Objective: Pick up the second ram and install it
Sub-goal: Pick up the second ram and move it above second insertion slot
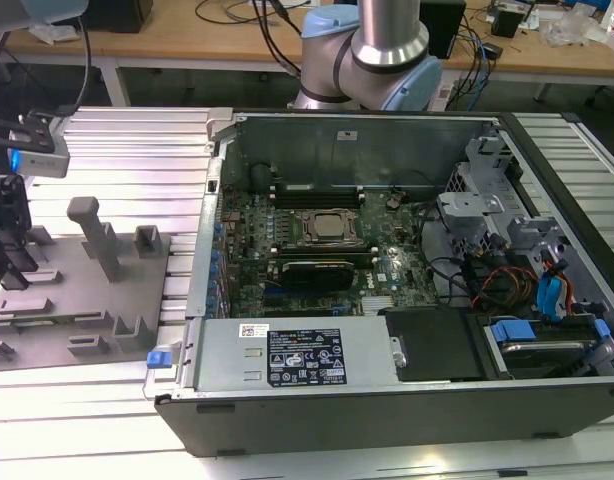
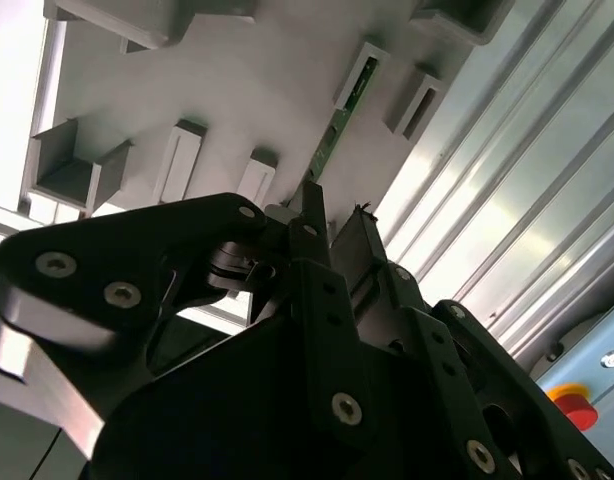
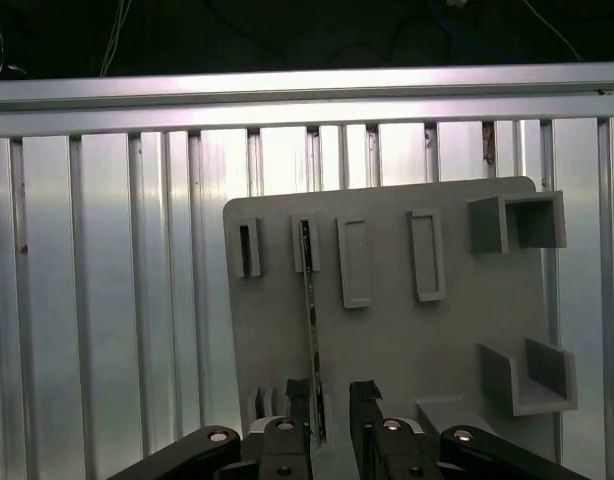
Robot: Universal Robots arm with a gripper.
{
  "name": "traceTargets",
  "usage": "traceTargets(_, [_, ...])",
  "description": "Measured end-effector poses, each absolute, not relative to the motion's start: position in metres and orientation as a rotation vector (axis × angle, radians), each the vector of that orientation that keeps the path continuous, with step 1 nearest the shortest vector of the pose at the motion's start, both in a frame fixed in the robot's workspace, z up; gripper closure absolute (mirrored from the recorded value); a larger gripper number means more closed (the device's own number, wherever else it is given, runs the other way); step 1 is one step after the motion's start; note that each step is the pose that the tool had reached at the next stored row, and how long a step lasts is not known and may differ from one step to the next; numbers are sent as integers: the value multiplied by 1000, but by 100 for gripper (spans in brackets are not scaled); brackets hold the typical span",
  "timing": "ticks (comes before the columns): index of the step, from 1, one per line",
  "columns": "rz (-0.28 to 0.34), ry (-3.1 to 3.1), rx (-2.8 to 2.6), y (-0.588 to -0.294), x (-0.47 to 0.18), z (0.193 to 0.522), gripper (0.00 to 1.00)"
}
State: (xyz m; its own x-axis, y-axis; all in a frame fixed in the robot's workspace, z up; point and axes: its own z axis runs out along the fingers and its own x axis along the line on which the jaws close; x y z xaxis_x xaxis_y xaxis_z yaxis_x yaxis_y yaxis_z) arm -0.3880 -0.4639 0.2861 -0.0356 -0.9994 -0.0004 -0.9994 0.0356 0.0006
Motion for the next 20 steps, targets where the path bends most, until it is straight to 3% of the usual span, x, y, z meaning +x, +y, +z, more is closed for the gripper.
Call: traceTargets(20, [-1,-2260,2182,-470,-389,258,70])
